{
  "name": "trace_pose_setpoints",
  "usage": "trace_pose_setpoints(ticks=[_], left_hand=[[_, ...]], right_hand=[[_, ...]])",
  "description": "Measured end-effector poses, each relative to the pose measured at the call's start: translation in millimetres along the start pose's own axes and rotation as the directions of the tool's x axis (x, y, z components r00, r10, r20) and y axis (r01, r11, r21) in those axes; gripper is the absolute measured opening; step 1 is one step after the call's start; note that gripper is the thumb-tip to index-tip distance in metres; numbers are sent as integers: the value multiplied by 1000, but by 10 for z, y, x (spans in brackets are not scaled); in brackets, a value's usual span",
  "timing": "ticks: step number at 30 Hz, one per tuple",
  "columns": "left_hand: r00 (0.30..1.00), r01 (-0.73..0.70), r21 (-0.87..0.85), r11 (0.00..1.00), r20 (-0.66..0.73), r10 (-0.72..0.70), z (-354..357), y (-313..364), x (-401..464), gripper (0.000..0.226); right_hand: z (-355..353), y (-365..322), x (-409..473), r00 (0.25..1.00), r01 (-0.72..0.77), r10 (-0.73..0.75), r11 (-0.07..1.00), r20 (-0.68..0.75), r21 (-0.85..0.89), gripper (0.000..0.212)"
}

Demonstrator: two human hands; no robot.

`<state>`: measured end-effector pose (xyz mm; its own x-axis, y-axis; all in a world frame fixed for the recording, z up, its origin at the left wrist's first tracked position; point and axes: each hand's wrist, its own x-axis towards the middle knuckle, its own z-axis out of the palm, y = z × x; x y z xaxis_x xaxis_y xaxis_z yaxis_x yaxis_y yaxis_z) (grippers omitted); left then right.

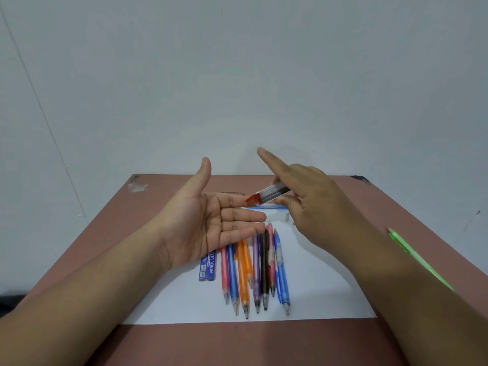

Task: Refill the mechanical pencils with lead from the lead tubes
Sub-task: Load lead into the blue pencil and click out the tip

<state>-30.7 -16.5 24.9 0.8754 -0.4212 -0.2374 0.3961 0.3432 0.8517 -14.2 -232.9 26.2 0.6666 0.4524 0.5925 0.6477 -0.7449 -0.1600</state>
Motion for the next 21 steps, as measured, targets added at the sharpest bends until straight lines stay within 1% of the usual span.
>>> trace_pose_setpoints(ticks=[4, 7, 8, 10, 11, 12, 14, 16, 18, 21], left_hand=[[1000, -14, 25, 1000, -8, 15, 4, -7, 0, 103], [999, -38, 41, 998, -28, 39, 3, -5, 10, 101], [998, -44, 44, 998, -35, 46, -1, -5, 13, 100], [998, -50, 47, 998, -41, 52, -7, -4, 12, 100], [998, -51, 48, 998, -42, 53, -9, -3, 10, 100], [998, -51, 45, 998, -45, 53, -13, -4, 9, 99], [997, -47, 40, 998, -52, 49, -10, -7, 6, 98], [998, -36, 40, 999, -55, 38, -3, -6, 1, 99], [998, -28, 29, 999, -56, 30, 2, -2, -2, 101], [998, -20, 19, 1000, -61, 21, 0, 4, 4, 102]], right_hand=[[12, -8, -6, 1000, 3, -3, 1000, -4, 2, 97], [9, 19, -15, 1000, -17, 18, 999, -25, 43, 97], [14, 30, -8, 1000, -10, 11, 999, -17, 31, 92], [43, 58, -3, 999, 48, -48, 999, -7, -10, 73], [49, 66, -7, 999, 52, -52, 999, -12, -9, 66], [42, 60, -2, 1000, 29, -29, 1000, -7, -6, 67], [9, 16, 7, 1000, -16, 16, 1000, 2, 18, 85], [-24, -12, -19, 1000, -20, 20, 999, -4, 46, 99], [-48, -36, -24, 1000, -30, 30, 998, -2, 55, 105], [-40, -43, -22, 999, -36, 37, 997, -12, 68, 108]])
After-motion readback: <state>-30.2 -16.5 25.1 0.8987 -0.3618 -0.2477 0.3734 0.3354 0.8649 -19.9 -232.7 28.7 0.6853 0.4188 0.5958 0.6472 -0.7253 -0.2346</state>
